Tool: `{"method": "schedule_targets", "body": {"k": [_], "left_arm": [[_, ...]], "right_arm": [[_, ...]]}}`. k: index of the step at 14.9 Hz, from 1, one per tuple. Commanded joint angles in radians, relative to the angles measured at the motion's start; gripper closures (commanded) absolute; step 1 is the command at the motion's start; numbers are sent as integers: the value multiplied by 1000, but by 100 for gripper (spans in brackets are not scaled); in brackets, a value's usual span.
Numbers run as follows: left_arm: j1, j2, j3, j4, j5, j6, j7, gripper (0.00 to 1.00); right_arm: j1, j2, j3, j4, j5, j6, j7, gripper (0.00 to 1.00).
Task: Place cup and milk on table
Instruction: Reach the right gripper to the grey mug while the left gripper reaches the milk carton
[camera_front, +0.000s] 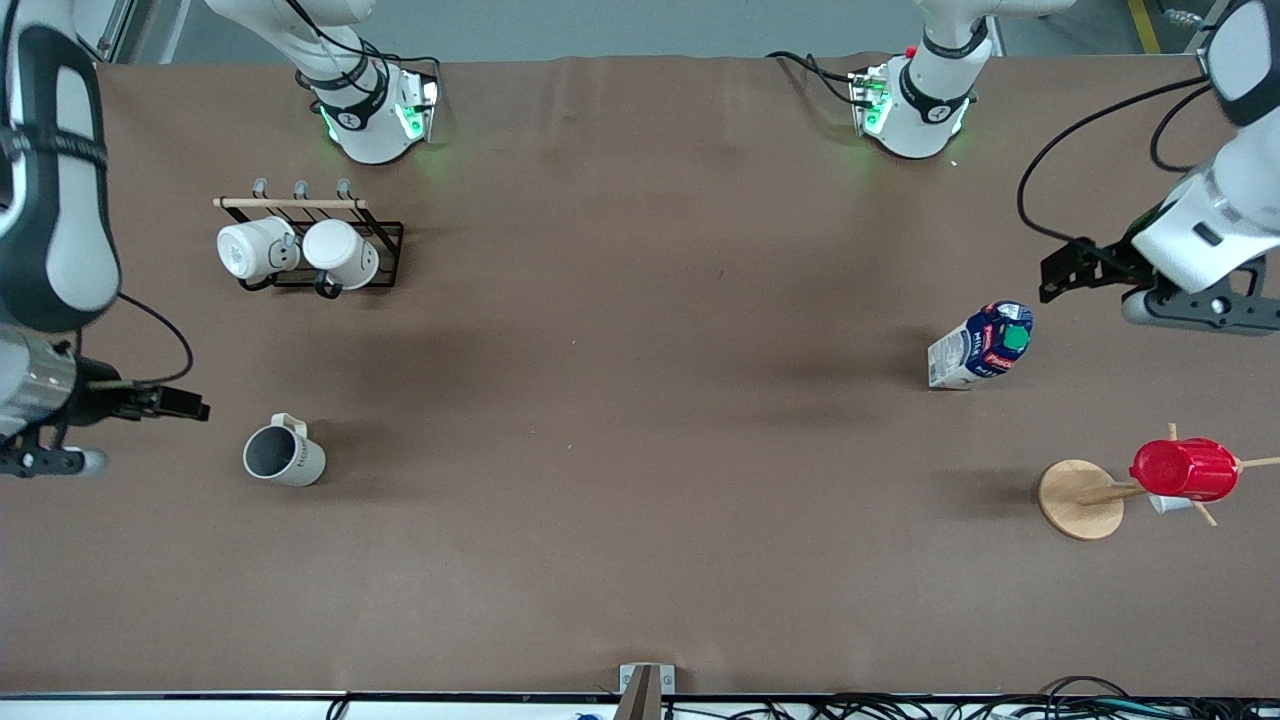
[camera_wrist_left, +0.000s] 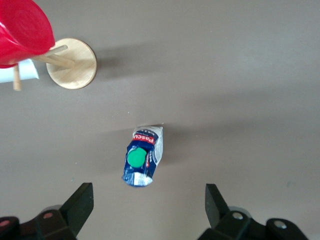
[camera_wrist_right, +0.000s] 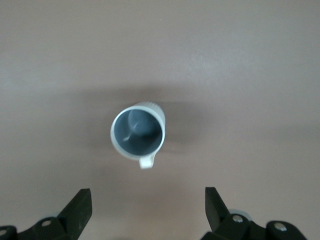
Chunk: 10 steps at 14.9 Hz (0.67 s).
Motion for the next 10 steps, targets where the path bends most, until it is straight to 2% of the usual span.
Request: {"method": "schedule_targets", "body": {"k": [1, 6, 10], "left_arm": [[7, -29, 12, -122, 14, 105, 12, 2], [7, -18, 25, -291, 14, 280, 12, 2], [20, -1, 32, -386, 14, 406, 10, 2]], "right_arm": [[-5, 47, 5, -24, 22, 75, -34, 0], [-7, 66, 5, -201, 14, 332, -113, 0], [1, 110, 5, -216, 22, 400, -106, 0]]}}
